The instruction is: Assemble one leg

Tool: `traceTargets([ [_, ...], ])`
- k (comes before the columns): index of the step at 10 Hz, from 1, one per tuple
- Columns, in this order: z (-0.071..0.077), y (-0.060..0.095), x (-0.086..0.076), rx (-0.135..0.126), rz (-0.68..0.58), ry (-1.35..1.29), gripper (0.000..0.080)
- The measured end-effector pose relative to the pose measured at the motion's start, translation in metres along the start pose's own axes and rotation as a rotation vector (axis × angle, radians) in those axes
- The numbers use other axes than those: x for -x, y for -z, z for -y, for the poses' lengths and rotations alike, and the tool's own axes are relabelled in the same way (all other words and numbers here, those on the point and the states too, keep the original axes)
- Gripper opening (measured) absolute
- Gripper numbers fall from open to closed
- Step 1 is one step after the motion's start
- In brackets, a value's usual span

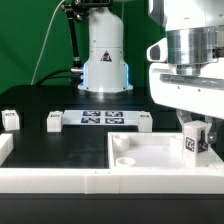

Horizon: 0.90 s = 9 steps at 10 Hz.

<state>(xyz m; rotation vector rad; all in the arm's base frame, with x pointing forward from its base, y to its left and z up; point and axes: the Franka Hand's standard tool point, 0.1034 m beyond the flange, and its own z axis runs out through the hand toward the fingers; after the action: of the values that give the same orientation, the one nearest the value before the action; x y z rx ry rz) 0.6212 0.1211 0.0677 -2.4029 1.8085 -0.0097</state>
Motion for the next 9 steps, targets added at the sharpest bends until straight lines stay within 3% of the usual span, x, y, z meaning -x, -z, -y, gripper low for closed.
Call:
traceTargets([
  [4, 0.0003, -0.0001, -0.0001, -0.006, 0.019, -0.141, 0.0307],
  [5, 0.0002, -0.0003, 0.0000, -0.006, 0.019, -0.104, 0.0512],
  [6, -0.0004, -0.0013, 0.0008, -0.003, 0.018, -0.065, 0.0512],
  [7, -0.0003, -0.0011, 0.0027, 0.007, 0.020, 0.036, 0.0616],
  [9, 0.0013, -0.0001, 0.0040, 0.013, 0.019, 0.299, 0.0648],
])
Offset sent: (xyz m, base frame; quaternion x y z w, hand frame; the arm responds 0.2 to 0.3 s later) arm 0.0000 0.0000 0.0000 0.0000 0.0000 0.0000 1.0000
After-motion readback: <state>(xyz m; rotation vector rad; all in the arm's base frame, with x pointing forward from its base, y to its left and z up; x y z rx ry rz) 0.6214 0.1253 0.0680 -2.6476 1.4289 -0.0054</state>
